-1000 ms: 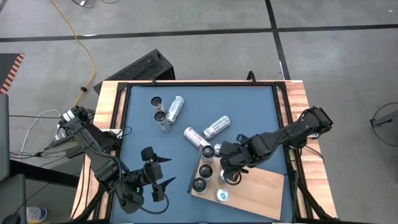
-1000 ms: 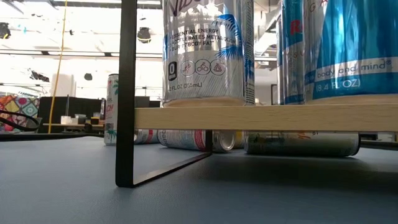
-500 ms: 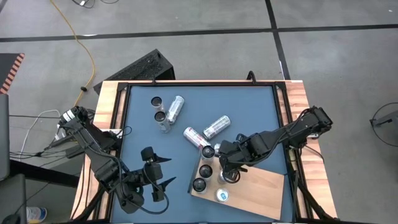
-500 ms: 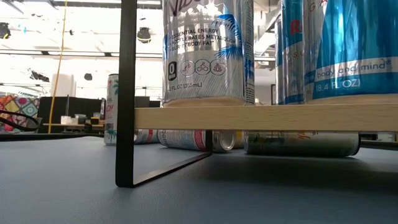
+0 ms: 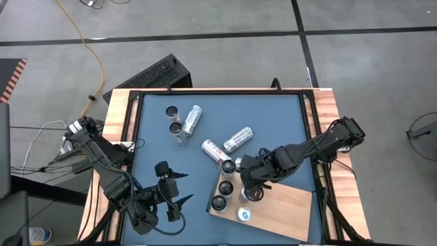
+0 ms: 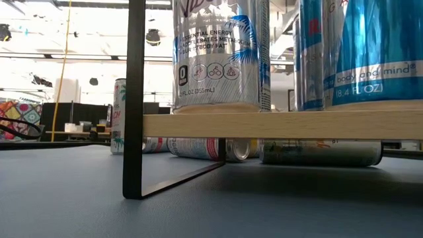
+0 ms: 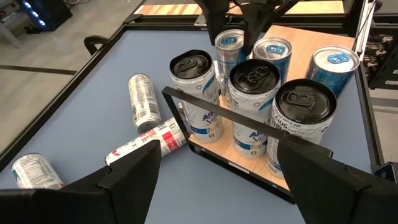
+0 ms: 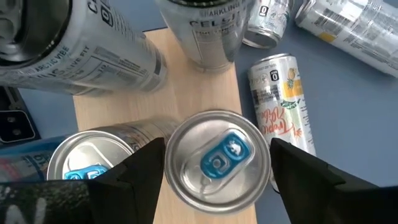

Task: Place canned beverage on shelf
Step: Put the blue soda can on the shelf, then adjust the blue soda cans on the shelf

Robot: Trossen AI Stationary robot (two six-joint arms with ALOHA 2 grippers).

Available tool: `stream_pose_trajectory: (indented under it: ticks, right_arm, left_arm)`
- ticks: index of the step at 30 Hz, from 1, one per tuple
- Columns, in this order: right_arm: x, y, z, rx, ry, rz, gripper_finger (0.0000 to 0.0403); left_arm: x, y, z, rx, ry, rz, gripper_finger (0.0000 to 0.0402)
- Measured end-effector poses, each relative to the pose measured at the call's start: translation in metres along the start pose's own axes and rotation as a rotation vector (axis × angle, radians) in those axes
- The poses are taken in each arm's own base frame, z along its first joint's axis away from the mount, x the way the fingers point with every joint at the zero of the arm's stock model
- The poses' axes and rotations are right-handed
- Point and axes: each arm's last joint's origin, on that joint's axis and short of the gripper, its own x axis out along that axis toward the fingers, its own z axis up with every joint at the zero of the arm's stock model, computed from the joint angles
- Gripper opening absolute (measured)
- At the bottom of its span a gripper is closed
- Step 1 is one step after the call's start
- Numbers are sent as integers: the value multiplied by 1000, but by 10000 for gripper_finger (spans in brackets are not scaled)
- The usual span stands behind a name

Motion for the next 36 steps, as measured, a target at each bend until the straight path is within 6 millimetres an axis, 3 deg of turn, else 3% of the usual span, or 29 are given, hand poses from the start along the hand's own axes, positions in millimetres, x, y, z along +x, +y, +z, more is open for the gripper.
stream_pose_trajectory:
  ticks: [11,19,22,26,30,33,36]
  right_arm:
    - [-19,2,8,-39,-30,30,272]
    - [-66,19,9,-163,-116,134,268]
    - [-81,38,-12,-235,-166,158,263]
    - [-85,61,-55,-263,-277,71,260]
    - [-86,79,-97,-171,-403,78,260]
    - [-75,95,-131,-96,-592,113,260]
    - [-49,103,-160,-5,-710,171,260]
  left_arm:
    - [0,0,0,-1,0,0,309]
    - [0,0,0,-1,-2,1,309]
    - [-5,-4,0,-12,-32,0,309]
    - [-21,-15,-2,-17,-81,-49,309]
    - [-34,-26,0,-62,-147,-98,309]
    - [-45,-34,1,-93,-167,-174,309]
    - [-54,-43,-2,-103,-187,-213,309]
